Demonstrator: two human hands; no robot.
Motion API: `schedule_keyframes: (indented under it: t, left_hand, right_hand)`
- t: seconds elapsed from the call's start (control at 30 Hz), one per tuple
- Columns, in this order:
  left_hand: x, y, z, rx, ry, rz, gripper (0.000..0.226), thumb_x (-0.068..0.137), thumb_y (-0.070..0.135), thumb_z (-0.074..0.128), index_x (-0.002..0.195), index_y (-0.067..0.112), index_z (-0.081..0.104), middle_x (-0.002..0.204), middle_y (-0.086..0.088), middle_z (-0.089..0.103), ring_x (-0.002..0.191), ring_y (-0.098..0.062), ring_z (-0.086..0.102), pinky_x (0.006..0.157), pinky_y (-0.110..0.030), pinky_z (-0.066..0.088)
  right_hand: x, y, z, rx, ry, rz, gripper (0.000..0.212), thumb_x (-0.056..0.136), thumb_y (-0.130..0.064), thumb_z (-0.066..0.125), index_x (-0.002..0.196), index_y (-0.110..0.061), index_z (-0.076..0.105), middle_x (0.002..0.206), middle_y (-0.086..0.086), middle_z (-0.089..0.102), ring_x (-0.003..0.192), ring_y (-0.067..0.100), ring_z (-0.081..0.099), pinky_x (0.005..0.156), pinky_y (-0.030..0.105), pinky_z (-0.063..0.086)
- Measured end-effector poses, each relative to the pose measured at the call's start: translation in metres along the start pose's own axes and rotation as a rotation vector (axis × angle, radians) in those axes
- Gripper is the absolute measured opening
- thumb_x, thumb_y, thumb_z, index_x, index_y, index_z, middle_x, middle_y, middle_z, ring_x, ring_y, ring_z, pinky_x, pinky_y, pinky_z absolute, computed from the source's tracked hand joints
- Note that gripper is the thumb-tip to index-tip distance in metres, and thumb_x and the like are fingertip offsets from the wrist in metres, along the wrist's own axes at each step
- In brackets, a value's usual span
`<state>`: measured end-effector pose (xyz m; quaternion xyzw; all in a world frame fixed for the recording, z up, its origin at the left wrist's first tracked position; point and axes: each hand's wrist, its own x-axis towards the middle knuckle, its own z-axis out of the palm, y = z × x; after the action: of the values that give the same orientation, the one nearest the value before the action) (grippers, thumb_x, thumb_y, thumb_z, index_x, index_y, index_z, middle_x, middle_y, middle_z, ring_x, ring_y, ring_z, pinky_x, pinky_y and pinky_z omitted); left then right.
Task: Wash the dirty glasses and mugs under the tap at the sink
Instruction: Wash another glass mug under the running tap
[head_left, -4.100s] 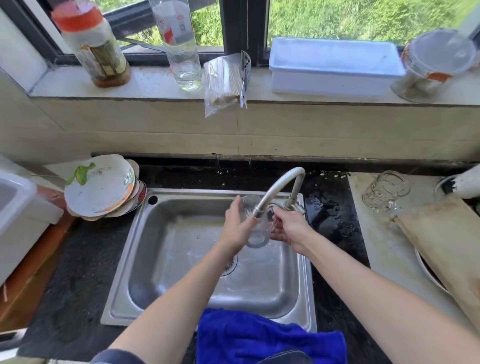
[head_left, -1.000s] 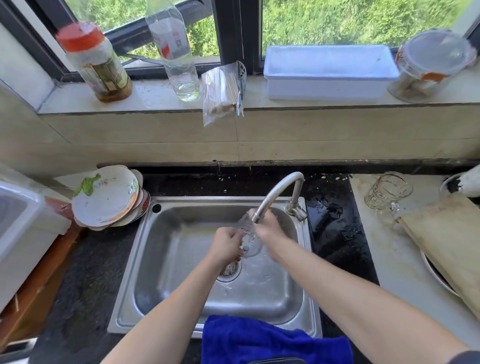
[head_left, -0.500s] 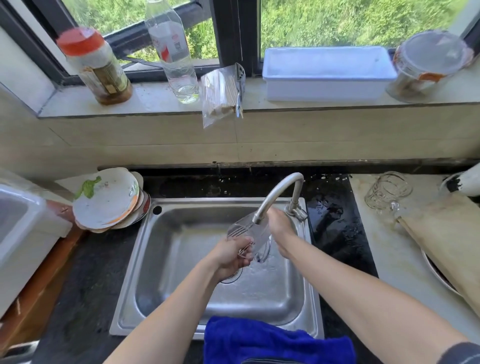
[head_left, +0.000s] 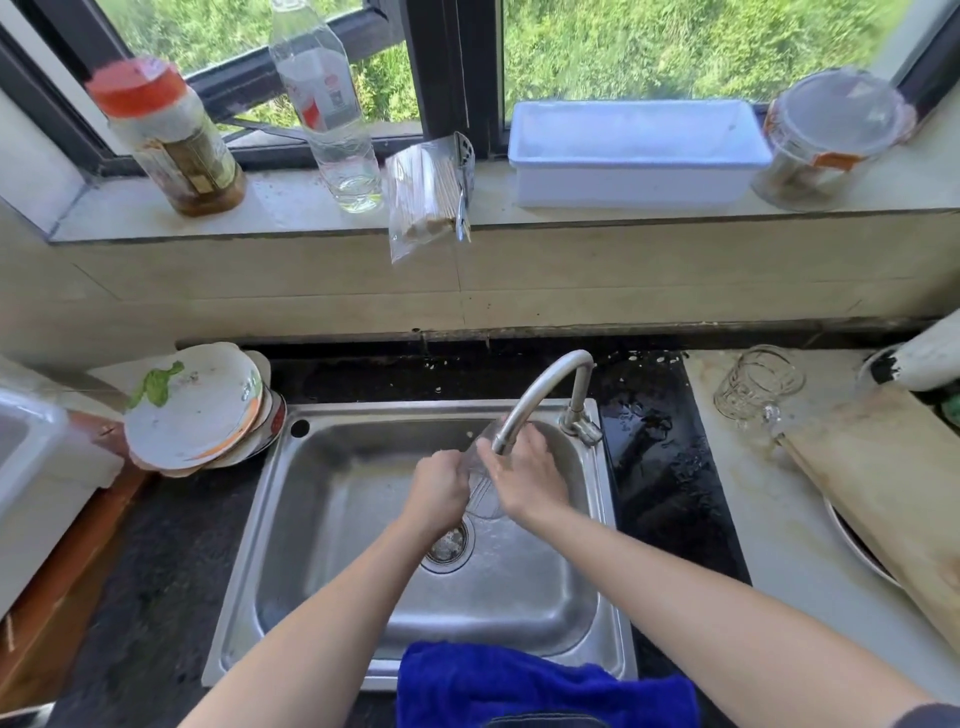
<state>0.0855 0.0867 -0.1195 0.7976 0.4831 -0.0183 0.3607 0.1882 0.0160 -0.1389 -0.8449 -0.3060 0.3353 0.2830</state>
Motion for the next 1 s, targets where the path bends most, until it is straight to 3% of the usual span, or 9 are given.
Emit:
schedule_keyframes:
  t: [0.1,0.2,0.37,0.5,0.57,0.67,0.73,0.9,1.0]
  left_hand:
    - [-0.008,-0.001,0.008,-0.047,0.000,0.027,0.032,0.093,0.009,0.037,0.077,-0.009,0.058,0.081,-0.029,0.065,0.073,-0.045,0.063,0.064,-0.051,0.052]
    - [-0.006,-0.002,0.014,-0.080,0.042,-0.003,0.029,0.091,0.006,0.037,0.085,-0.008,0.063,0.083,-0.028,0.066,0.077,-0.044,0.063,0.069,-0.050,0.052]
    - [-0.004,-0.009,0.016,-0.079,0.126,-0.022,0.030,0.092,0.006,0.037,0.087,-0.006,0.064,0.084,-0.026,0.066,0.077,-0.043,0.064,0.074,-0.047,0.050]
    - [-0.003,-0.011,0.017,-0.208,0.209,-0.121,0.029,0.090,0.004,0.037,0.084,-0.006,0.064,0.081,-0.024,0.066,0.076,-0.042,0.063,0.070,-0.047,0.051]
    - [-0.003,-0.018,0.015,-0.251,0.245,-0.153,0.028,0.089,0.004,0.039,0.074,-0.006,0.061,0.077,-0.024,0.065,0.074,-0.041,0.062,0.068,-0.047,0.051]
    - [-0.008,-0.021,0.017,-0.260,0.231,-0.106,0.034,0.086,0.003,0.042,0.054,0.008,0.052,0.064,-0.015,0.064,0.065,-0.034,0.059,0.062,-0.039,0.046]
    - [-0.011,-0.019,0.024,-0.293,0.209,-0.070,0.040,0.084,0.000,0.042,0.049,0.018,0.046,0.054,-0.002,0.060,0.053,-0.022,0.054,0.050,-0.030,0.042]
    - [-0.009,-0.029,0.032,-0.460,0.213,-0.169,0.027,0.076,-0.007,0.038,0.058,0.010,0.049,0.053,-0.006,0.050,0.049,-0.025,0.045,0.047,-0.032,0.034]
    - [-0.011,-0.016,0.048,-0.504,0.251,-0.312,0.031,0.089,0.005,0.039,0.063,0.014,0.053,0.056,-0.004,0.056,0.054,-0.025,0.050,0.053,-0.031,0.039]
  right_hand:
    - [0.017,0.012,-0.023,0.088,-0.017,0.136,0.044,0.099,-0.046,0.024,0.116,-0.022,0.057,0.125,0.005,0.059,0.107,0.025,0.055,0.092,0.040,0.045]
    - [0.009,0.008,-0.014,-0.075,0.047,0.012,0.032,0.101,-0.037,0.023,0.096,-0.024,0.052,0.111,0.003,0.061,0.081,0.017,0.053,0.070,0.032,0.041]
    - [0.005,0.007,-0.020,-0.074,0.003,0.030,0.038,0.100,-0.037,0.026,0.126,-0.024,0.052,0.120,-0.002,0.060,0.093,0.021,0.056,0.074,0.033,0.043]
    - [-0.006,-0.004,-0.015,-0.189,0.043,-0.013,0.021,0.100,-0.030,0.031,0.105,-0.020,0.048,0.079,-0.005,0.059,0.065,0.017,0.051,0.055,0.031,0.036]
    - [-0.017,-0.002,-0.004,-0.047,-0.027,-0.077,0.011,0.099,-0.032,0.039,0.103,-0.024,0.045,0.073,-0.007,0.056,0.062,0.017,0.051,0.053,0.031,0.035]
    - [0.002,-0.010,-0.019,0.447,-0.065,0.208,0.018,0.096,-0.019,0.043,0.096,-0.014,0.060,0.068,0.002,0.051,0.054,0.015,0.043,0.050,0.028,0.031]
    - [0.007,-0.014,-0.024,0.462,-0.024,0.293,0.025,0.095,-0.014,0.039,0.093,-0.009,0.064,0.066,0.002,0.048,0.051,0.013,0.039,0.047,0.024,0.029]
    - [-0.024,-0.009,-0.008,0.484,0.007,0.182,0.033,0.101,-0.021,0.041,0.132,-0.021,0.052,0.103,0.001,0.058,0.085,0.019,0.051,0.073,0.035,0.049]
    - [-0.017,-0.011,-0.008,0.710,0.176,0.319,0.026,0.099,-0.021,0.048,0.118,-0.008,0.061,0.093,0.003,0.058,0.081,0.017,0.050,0.078,0.033,0.047]
